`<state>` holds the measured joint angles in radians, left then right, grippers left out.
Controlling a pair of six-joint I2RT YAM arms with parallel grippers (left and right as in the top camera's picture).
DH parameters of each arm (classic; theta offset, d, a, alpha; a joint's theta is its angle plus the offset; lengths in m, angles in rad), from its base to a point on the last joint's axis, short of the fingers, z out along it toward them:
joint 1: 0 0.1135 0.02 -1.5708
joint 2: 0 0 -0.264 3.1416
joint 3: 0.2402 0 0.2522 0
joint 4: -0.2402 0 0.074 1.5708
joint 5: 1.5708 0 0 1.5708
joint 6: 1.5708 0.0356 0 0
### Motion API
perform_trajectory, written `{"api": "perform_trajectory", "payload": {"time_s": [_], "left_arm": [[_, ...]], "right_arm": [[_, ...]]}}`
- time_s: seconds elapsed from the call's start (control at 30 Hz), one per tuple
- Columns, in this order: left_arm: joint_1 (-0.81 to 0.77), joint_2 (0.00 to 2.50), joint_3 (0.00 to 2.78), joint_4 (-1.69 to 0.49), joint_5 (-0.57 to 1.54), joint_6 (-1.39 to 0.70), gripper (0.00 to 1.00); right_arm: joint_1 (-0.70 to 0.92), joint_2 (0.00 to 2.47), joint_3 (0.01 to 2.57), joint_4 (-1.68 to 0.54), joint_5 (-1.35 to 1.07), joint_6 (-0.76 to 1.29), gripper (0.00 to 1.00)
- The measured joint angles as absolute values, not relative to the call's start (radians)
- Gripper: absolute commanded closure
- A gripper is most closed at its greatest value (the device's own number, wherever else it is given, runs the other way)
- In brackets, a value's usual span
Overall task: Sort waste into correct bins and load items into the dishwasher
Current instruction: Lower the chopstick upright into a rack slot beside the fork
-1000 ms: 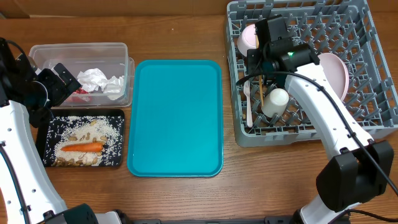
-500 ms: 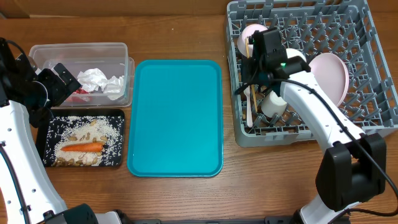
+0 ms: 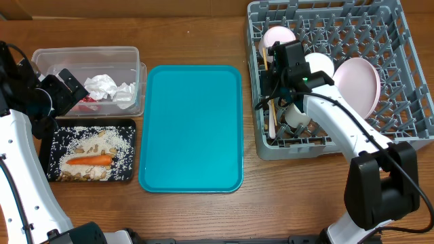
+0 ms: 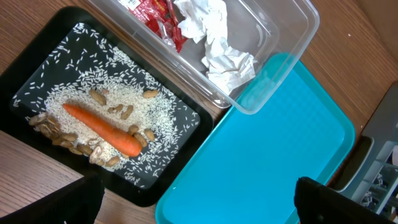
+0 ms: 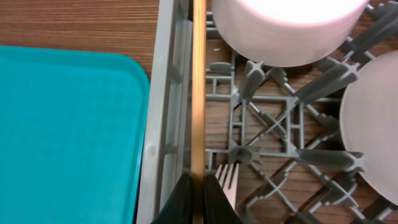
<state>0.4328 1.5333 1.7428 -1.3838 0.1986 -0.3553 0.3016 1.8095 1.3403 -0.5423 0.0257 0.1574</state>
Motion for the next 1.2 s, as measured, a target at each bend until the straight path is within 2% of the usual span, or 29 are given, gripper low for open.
{"api": "perform_trajectory", "payload": {"time_s": [0.5,0.6,0.7,0.83,1.2], "left_arm": [[0.433,1.533,1.743,-1.384,0.199,-0.355,0.00],[0.433,1.533,1.743,-1.384,0.199,-0.355,0.00],[0.433,1.533,1.743,-1.384,0.199,-0.355,0.00],[0.433,1.533,1.743,-1.384,0.199,-0.355,0.00],[0.433,1.533,1.743,-1.384,0.199,-0.355,0.00]], "right_arm": [[0.302,1.821,1.340,-0.524,0.007,0.218,0.96],[0.302,1.839,1.340,-0.524,0.007,0.228,0.85],[0.302,1.853,1.340,-0.523,0.006,0.231,0.83],[0.302,1.857,1.339,-0.512,0.006,0.234,0.75],[0.300,1.856,1.377,-0.562,0.026,0.234,0.74]]}}
